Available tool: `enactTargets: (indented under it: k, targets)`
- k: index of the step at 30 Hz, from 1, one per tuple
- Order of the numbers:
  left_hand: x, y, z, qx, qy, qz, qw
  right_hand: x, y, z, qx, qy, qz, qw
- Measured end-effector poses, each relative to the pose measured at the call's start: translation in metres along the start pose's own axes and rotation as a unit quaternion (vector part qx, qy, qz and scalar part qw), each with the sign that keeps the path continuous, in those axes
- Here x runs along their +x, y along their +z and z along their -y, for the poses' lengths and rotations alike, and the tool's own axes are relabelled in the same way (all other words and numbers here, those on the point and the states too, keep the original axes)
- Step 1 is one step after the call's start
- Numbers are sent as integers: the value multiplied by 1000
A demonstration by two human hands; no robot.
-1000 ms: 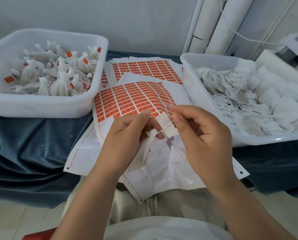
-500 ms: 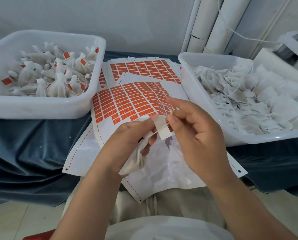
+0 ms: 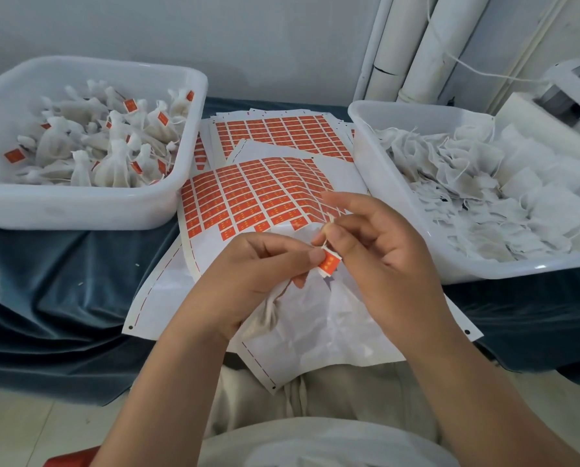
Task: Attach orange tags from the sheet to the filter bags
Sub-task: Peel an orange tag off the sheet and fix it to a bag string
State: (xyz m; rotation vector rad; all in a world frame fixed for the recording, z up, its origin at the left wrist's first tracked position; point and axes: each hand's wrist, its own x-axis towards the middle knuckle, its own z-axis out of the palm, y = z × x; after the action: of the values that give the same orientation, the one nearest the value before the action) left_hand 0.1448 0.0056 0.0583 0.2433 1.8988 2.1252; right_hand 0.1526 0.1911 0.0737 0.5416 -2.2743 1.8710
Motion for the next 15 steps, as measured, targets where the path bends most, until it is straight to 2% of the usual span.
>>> enactTargets:
  k: [3, 5, 7, 10, 12, 15]
  targets:
    - [-1, 4, -2, 6, 42, -34, 999, 2, 1, 1, 48, 41, 3, 998]
    - [-1, 7, 0, 41, 82, -87, 992, 6, 2, 2, 86, 107, 14, 990]
    - [-1, 9, 1, 64, 108, -127, 984, 9, 2, 1, 41, 149, 31, 987]
    - [-1, 9, -1, 59, 113, -130, 983, 6, -2, -2, -56, 98, 65, 991]
    - [-1, 9, -1, 59, 111, -119, 985, 4, -4, -3, -73, 64, 76, 992]
    - [0, 8, 1, 59, 101, -108, 987, 4, -5, 0, -87, 61, 87, 991]
